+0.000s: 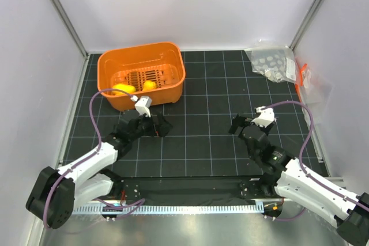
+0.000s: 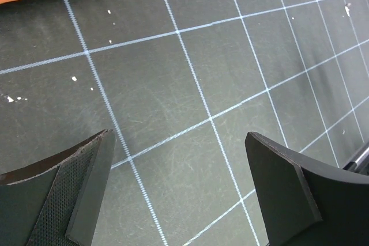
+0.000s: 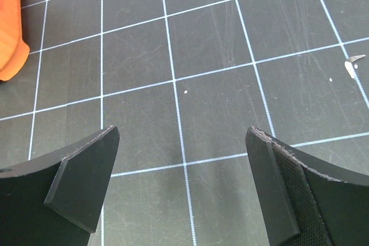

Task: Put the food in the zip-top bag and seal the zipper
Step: Move the zipper food storage bag to the center of the board.

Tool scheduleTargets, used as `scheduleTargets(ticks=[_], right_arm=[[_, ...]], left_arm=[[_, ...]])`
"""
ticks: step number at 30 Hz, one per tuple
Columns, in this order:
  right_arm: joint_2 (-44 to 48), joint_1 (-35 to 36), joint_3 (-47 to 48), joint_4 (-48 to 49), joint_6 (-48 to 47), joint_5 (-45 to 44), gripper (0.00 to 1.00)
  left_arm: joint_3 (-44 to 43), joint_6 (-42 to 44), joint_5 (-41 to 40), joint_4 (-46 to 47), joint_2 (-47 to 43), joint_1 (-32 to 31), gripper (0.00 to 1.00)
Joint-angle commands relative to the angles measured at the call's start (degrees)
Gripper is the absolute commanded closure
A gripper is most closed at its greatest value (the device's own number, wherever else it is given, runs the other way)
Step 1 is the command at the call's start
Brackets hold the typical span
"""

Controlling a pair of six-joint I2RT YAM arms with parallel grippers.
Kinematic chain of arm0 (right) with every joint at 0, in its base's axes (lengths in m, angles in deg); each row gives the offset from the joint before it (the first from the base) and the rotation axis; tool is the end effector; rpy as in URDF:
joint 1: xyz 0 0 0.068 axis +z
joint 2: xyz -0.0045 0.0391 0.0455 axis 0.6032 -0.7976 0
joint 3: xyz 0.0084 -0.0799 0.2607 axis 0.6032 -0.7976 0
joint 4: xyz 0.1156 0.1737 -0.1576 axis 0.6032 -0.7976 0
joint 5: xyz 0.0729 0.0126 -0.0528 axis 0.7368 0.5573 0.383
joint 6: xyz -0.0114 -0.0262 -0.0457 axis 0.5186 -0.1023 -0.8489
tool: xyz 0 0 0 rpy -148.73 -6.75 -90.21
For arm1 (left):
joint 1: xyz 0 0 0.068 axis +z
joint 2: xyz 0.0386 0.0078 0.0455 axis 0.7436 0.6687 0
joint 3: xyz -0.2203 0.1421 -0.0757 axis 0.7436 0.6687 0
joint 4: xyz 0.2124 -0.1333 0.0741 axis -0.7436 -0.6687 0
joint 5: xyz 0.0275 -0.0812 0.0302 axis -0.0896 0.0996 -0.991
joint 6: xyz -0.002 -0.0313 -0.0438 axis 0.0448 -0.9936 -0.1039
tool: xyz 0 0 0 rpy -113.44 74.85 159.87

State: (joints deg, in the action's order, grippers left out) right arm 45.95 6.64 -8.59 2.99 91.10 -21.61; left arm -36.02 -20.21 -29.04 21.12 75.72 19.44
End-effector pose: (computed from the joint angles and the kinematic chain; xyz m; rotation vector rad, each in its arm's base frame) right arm 0.1215 0.0816 0.2140 0.2712 1.8817 0.0892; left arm 0.1857 -0.1082 0.1947 0.1034 2.1174 -0.8001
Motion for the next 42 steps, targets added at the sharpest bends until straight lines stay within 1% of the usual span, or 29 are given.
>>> scheduleTargets(ticks=[1, 4, 5, 6, 10, 11, 13, 14, 15, 17, 18, 19, 20, 21, 23, 25, 26, 27, 28, 31, 32, 34, 37, 38, 41, 42], right_arm=[[0.64, -0.07, 0.21, 1.59, 0.51, 0.45, 0.01], [0.47, -0.06, -0.41, 2.56, -0.62, 2.73, 0.0], [0.29, -0.07, -0.85, 5.0, -1.5, 4.31, 0.0], [-0.23, -0.07, -0.85, 5.2, -2.03, 4.5, 0.0], [-6.2, -1.2, 3.97, 4.76, 0.41, 3.62, 0.01], [-9.78, -3.12, 5.46, 4.85, 0.86, 4.4, 0.01], [-13.14, -7.25, 9.93, 5.02, 2.08, 9.74, 0.02], [-15.68, -13.71, 11.44, 5.2, 4.27, 12.64, 0.03], [-16.84, -17.26, 13.46, 5.89, 5.68, 19.28, 0.03], [-18.78, -24.11, 15.22, 7.48, 8.32, 24.6, 0.04], [-21.4, -29.28, 16.1, 8.61, 11.03, 26.71, 0.05], [-22.81, -31.77, 18.64, 8.63, 12.19, 28.74, 0.04], [-24.74, -33.71, 20.05, 8.28, 13.5, 29.19, 0.04], [-27.89, -37.29, 21.29, 8.27, 15.43, 29.72, 0.03], [-31.16, -40.39, 24.19, 8.8, 17.9, 31.12, 0.02], [-35.11, -44.87, 25.86, 11.61, 21.07, 31.48, 0.01], [-36.35, -46.02, 26.22, 11.7, 22.03, 31.31, 0.01], [-37.93, -46.81, 27.44, 15.18, 23.0, 31.22, 0.01], [-40.82, -47.95, 28.32, 15.83, 24.31, 31.04, 0.0], [-45.66, -48.84, 32.09, 17.67, 25.99, 29.64, 0.0], [-48.55, -49.19, 32.8, 18.2, 26.95, 29.03, 0.0], [-51.64, -49.72, 34.64, 21.01, 27.93, 27.79, 0.0], [-58.14, -51.04, 37.99, 23.04, 30.82, 27.52, 0.0], [-61.64, -51.82, 38.61, 24.69, 32.4, 27.53, 0.0], [-67.28, -52.62, 42.29, 27.6, 34.08, 27.88, 0.0], [-71.04, -52.8, 43.87, 27.44, 34.0, 27.79, 0.01]], left_arm=[[0.44, 1.06, 2.04, 3.43, -1.41, -0.05, 0.0], [0.79, 1.15, 1.6, 3.34, -2.64, -0.05, 0.0], [0.88, 1.24, 1.6, 3.34, -2.9, -0.05, 0.0], [0.88, 1.24, 1.69, 3.34, -3.17, -0.05, 0.0], [1.49, 1.24, 1.86, 3.51, -4.57, -0.05, 0.0], [1.76, 1.24, 2.13, 3.69, -5.1, -0.05, 0.0], [2.28, 1.33, 2.83, 4.21, -5.63, -0.05, 0.0], [2.46, 1.33, 2.92, 4.57, -5.98, -0.05, 0.0], [2.64, 1.33, 3.01, 4.74, -6.07, -0.05, 0.0], [2.73, 1.24, 3.53, 5.09, -6.16, -0.23, 0.0], [2.73, 1.24, 3.62, 5.18, -6.16, -0.14, 0.0], [2.73, 1.24, 3.8, 5.27, -6.16, -0.31, 0.0], [2.73, 1.24, 3.89, 5.36, -6.07, -0.23, 0.0], [2.73, 1.24, 3.8, 5.36, -6.16, -0.32, 0.0], [2.64, 1.24, 3.98, 5.45, -6.16, -0.4, 0.0], [2.72, 1.24, 3.89, 5.62, -6.16, -0.67, 0.0], [2.73, 1.24, 3.89, 5.71, -6.07, -0.75, 0.0], [2.64, 1.24, 3.71, 5.8, -6.07, -1.02, 0.0], [2.72, 1.24, 3.54, 5.89, -5.81, -1.11, 0.0], [2.37, 1.33, 3.36, 5.89, -5.54, -1.81, 0.0], [2.29, 1.33, 3.45, 5.89, -5.37, -2.16, 0.0], [2.2, 1.33, 2.92, 5.89, -5.37, -2.6, 0.0], [1.94, 1.5, 2.57, 5.89, -5.1, -3.39, 0.0], [2.02, 1.59, 2.57, 5.89, -5.19, -3.65, 0.0], [1.76, 1.68, 1.87, 5.62, -5.28, -4.36, 0.0], [1.67, 1.68, 1.43, 5.45, -5.37, -4.53, 0.0]])
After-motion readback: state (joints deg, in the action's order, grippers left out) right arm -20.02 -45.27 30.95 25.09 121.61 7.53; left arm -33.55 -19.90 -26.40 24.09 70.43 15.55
